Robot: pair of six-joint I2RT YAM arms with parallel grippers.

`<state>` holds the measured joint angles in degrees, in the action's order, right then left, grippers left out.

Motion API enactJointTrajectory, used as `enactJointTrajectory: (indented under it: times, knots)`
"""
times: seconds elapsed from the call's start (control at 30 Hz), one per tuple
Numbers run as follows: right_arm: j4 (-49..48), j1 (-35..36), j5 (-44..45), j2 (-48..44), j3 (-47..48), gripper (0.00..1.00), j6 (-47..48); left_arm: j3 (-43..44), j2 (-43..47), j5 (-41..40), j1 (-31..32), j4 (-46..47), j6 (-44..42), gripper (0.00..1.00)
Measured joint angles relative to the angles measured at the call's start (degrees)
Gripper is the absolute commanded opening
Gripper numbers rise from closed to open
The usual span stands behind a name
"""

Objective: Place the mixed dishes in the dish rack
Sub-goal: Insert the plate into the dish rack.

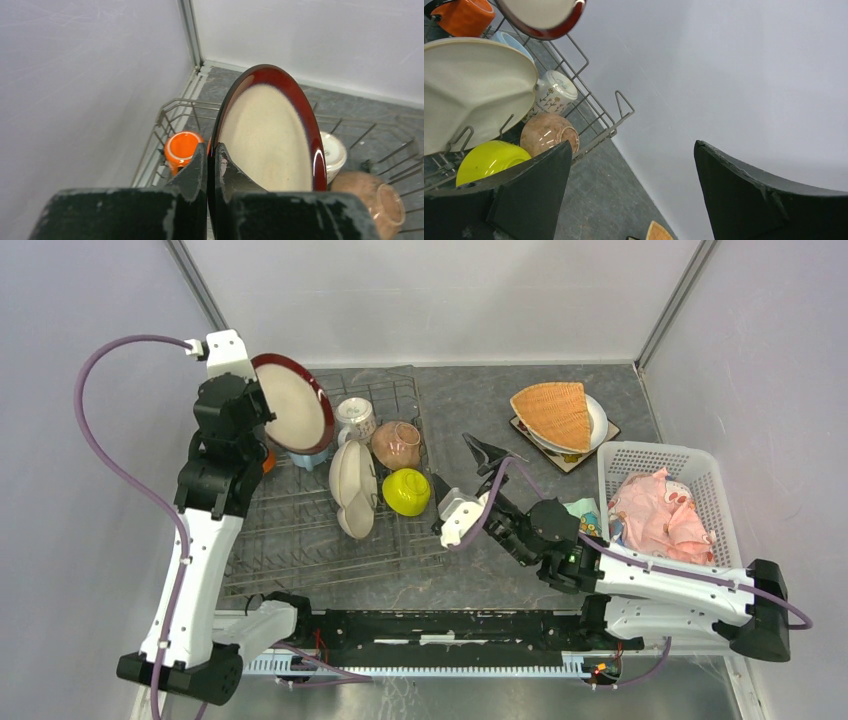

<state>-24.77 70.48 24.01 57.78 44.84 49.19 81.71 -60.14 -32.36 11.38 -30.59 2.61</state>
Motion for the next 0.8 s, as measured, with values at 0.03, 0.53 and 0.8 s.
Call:
enactJointTrajectory:
  times: [0.03, 0.53, 0.8]
  knots:
    - [0.0, 0.0, 0.3, -0.7, -0.3, 0.98, -0.2, -1.1, 1.1, -0.3, 0.0, 0.1, -1.3, 0.02]
    - [0.6, -0.1, 3.0, -3.9, -3.6, 0.98, -1.9, -8.1, 8.3, -0.5, 0.0, -2.8, -12.1, 0.02]
    - [1.2, -0.1, 3.1, -5.3, -3.9, 0.98, -2.0, -9.9, 10.2, 0.1, 0.0, -4.5, -13.5, 0.02]
